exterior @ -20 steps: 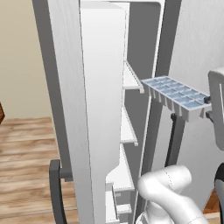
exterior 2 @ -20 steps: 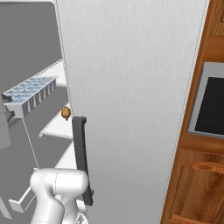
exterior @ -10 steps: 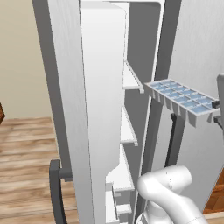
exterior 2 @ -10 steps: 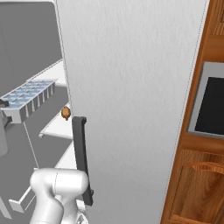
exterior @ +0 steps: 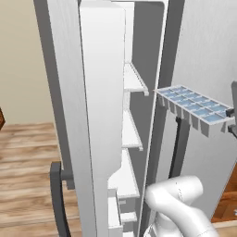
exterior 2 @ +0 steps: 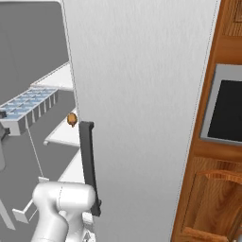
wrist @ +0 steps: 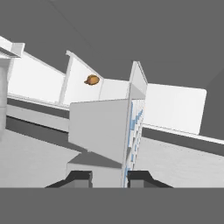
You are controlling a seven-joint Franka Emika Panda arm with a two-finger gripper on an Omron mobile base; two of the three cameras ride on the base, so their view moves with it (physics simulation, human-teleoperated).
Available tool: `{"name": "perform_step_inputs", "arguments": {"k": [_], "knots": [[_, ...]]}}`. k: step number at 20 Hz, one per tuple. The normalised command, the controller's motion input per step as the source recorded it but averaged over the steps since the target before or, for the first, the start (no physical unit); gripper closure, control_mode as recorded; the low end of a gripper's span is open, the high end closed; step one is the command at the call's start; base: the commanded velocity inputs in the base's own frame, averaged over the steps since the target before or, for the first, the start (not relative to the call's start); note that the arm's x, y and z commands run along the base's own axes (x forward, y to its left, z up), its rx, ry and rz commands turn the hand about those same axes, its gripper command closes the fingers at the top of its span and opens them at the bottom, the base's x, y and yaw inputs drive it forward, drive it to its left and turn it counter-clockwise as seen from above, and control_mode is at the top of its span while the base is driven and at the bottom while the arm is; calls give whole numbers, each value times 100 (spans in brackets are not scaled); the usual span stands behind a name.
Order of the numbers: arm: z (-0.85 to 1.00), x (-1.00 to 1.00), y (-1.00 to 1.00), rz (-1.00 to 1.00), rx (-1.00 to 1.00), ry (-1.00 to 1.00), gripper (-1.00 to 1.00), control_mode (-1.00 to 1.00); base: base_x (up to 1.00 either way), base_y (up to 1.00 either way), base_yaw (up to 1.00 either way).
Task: Open the freezer door, pick up the ice cube tray from the freezer, and place it on the dining counter.
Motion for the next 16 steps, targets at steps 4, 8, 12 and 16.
{"name": "perform_step_inputs", "arguments": {"k": [4,8,12,16], "knots": [[0,0,0,0,0,0,100,100,-83,-58,4],[0,0,0,0,0,0,100,100,-53,-57,25],[0,0,0,0,0,0,100,100,-39,-56,41],[0,0,0,0,0,0,100,100,-41,-51,44]]}}
